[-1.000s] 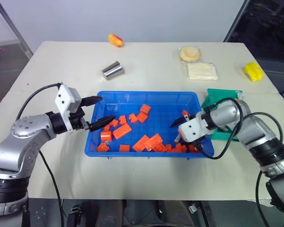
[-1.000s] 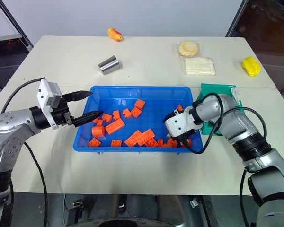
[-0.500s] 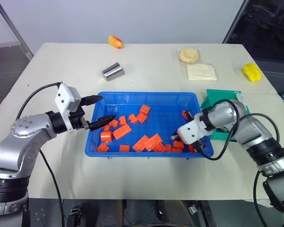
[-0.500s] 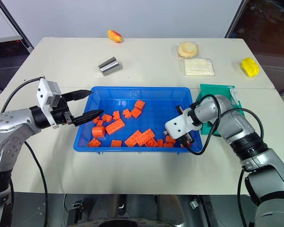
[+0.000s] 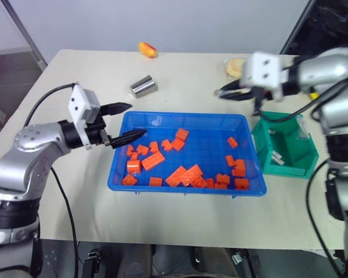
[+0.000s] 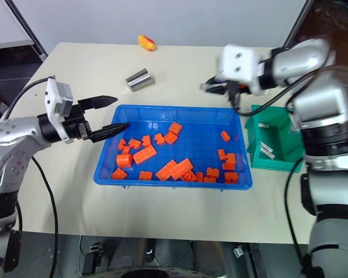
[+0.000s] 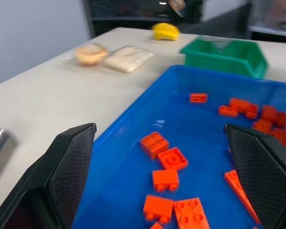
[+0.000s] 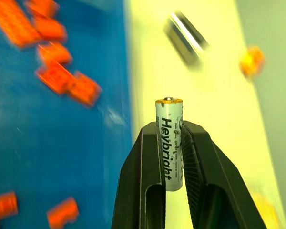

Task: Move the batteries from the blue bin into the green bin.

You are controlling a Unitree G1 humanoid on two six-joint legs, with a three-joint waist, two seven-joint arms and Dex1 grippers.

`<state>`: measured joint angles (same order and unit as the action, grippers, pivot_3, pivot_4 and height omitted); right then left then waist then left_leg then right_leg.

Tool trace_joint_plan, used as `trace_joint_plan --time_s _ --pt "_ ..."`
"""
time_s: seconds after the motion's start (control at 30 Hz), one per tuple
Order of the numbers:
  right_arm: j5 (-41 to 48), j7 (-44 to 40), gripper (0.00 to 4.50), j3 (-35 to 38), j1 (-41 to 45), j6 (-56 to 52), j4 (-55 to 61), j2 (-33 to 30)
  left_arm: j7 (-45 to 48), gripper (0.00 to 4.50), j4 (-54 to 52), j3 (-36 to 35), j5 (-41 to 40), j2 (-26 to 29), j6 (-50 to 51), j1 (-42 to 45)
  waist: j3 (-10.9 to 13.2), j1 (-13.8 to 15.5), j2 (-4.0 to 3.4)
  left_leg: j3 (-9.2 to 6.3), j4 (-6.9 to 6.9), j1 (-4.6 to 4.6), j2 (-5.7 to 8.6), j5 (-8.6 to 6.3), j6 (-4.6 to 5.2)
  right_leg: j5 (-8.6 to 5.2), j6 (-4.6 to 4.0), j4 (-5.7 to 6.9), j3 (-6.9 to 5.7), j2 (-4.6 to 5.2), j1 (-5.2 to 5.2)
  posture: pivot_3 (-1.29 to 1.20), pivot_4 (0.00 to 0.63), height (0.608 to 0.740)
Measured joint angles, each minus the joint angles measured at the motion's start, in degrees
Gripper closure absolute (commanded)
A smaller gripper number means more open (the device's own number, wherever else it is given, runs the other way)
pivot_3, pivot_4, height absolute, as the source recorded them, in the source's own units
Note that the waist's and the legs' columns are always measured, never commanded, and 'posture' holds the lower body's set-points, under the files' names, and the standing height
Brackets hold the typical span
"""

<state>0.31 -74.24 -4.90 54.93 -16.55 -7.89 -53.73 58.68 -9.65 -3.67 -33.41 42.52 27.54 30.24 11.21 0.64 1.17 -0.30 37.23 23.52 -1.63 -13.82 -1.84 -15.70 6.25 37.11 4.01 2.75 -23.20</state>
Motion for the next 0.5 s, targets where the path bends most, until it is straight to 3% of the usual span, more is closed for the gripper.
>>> trace_joint_plan --time_s 0.17,0.23,0.43,0.5 --pt "-1.24 2.52 4.49 1.69 -6.74 -0.61 0.06 -3.96 3.65 0.0 5.04 4.39 2.38 -2.81 -2.34 5.48 0.04 -1.75 -0.1 0.11 -0.04 0.0 -0.07 0.01 0.01 0.01 0.02 0.19 0.14 -0.09 -0.22 0.0 0.15 0.74" --pt "-1.87 5.64 4.49 4.38 -13.51 -0.74 0.86 -6.62 5.48 0.0 9.96 7.45 4.64 -6.45 -4.82 10.41 0.01 -1.49 -0.1 -0.01 -0.05 -0.01 -0.11 0.01 0.01 0.0 0.01 0.19 0.08 -0.2 -0.16 0.0 0.15 0.74" --pt "-2.26 8.13 4.49 4.74 -20.97 -1.03 0.77 -8.71 6.86 0.0 15.95 9.07 7.85 -9.05 -7.15 11.13 0.01 -2.57 -0.17 0.12 -0.04 -0.02 -0.11 0.01 0.01 0.0 0.02 0.25 0.23 -0.2 -0.25 0.0 0.15 0.74" --pt "-1.82 8.22 3.45 5.43 -22.1 -1.11 0.8 -9.17 6.69 0.0 15.98 8.98 7.98 -9.07 -7.33 11.11 0.01 -2.83 -0.16 0.11 -0.04 -0.02 -0.11 0.01 0.01 0.0 0.02 0.24 0.23 -0.19 -0.24 0.0 0.15 0.74"
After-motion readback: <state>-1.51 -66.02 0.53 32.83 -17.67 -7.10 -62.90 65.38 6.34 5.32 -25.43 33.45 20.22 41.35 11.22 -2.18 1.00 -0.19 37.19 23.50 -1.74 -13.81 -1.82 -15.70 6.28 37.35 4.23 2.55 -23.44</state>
